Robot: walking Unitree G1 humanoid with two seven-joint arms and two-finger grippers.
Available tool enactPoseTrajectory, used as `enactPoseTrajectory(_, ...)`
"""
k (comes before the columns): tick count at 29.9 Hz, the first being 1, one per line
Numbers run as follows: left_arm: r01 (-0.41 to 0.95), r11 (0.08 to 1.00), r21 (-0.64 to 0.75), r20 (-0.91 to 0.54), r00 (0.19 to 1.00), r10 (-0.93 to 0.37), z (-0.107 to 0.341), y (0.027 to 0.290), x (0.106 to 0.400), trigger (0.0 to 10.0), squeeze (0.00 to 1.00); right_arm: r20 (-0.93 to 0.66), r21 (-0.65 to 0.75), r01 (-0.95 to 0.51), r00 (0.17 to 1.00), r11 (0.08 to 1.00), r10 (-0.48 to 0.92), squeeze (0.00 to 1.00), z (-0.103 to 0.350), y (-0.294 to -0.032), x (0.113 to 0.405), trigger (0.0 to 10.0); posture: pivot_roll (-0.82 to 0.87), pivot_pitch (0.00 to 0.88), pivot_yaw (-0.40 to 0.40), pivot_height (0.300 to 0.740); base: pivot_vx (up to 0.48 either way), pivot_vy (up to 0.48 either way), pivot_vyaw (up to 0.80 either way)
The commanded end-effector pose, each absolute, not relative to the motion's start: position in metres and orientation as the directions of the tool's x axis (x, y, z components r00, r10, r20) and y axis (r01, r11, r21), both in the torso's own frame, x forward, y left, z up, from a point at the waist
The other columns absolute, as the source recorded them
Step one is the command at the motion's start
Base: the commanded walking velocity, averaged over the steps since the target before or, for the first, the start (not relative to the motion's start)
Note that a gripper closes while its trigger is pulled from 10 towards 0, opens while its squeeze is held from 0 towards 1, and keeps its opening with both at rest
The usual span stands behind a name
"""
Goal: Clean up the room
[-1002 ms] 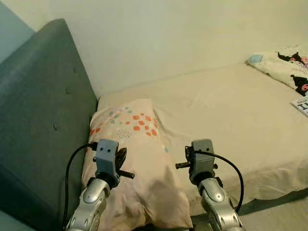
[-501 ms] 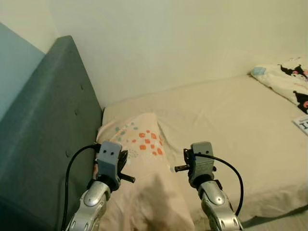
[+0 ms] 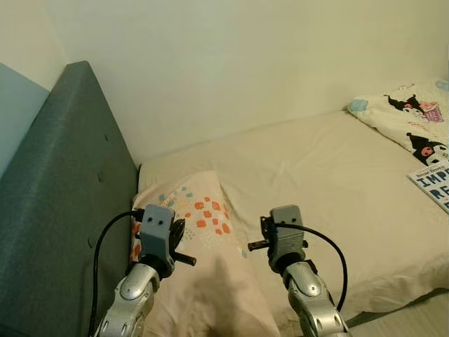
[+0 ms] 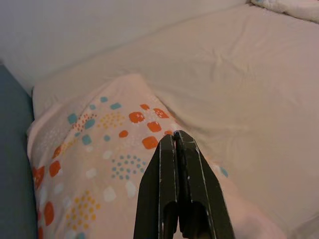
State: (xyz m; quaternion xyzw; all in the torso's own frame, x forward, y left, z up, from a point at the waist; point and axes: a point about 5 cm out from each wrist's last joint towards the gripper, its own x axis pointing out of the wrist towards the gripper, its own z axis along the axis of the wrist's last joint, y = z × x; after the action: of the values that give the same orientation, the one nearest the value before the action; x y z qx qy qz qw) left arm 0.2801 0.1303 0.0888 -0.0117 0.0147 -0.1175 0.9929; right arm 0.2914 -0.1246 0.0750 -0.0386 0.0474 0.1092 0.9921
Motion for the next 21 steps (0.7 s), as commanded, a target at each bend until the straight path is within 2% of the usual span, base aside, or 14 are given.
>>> enactPoseTrajectory(1,0.223,0.975,0.004,-0.063,0.973,-0.222,0.082,0.136,0.277,10.0,0.0,-0.135,-0.045,-0.235,0.964,0.971,0.227,0.0,0.069,-0.12,0.29,10.0,-0.07,0.051,0.074,0.74,0.0,0.0,0.0)
enactPoseTrajectory(5,0.232,0.973,0.007,-0.055,0.971,-0.231,0.082,0.134,0.276,10.0,0.0,-0.14,-0.03,-0.238,0.963,0.971,0.232,0.0,0.068,-0.119,0.289,10.0,-0.07,0.047,0.074,0.74,0.0,0.0,0.0)
enactPoseTrajectory(12,0.251,0.968,0.026,-0.068,0.966,-0.249,0.082,0.129,0.276,10.0,0.0,-0.147,-0.01,-0.244,0.96,0.97,0.24,0.0,0.067,-0.118,0.289,10.0,-0.07,0.039,0.073,0.74,0.0,0.0,-0.8)
enactPoseTrajectory(16,0.231,0.973,-0.008,-0.084,0.969,-0.231,0.083,0.126,0.278,10.0,0.0,-0.149,-0.002,-0.246,0.958,0.969,0.243,0.0,0.066,-0.117,0.289,10.0,-0.07,0.036,0.075,0.74,0.0,0.0,-0.8)
enactPoseTrajectory(17,0.237,0.97,-0.059,-0.086,0.966,-0.242,0.086,0.123,0.28,10.0,0.0,-0.151,0.001,-0.246,0.958,0.969,0.243,0.0,0.066,-0.116,0.289,10.0,-0.07,0.034,0.075,0.74,0.0,0.0,-0.8)
enactPoseTrajectory(21,0.255,0.965,-0.065,-0.051,0.965,-0.258,0.093,0.119,0.282,10.0,0.0,-0.154,0.004,-0.244,0.958,0.97,0.242,0.0,0.066,-0.117,0.289,10.0,-0.07,0.033,0.074,0.74,0.0,0.0,-0.8)
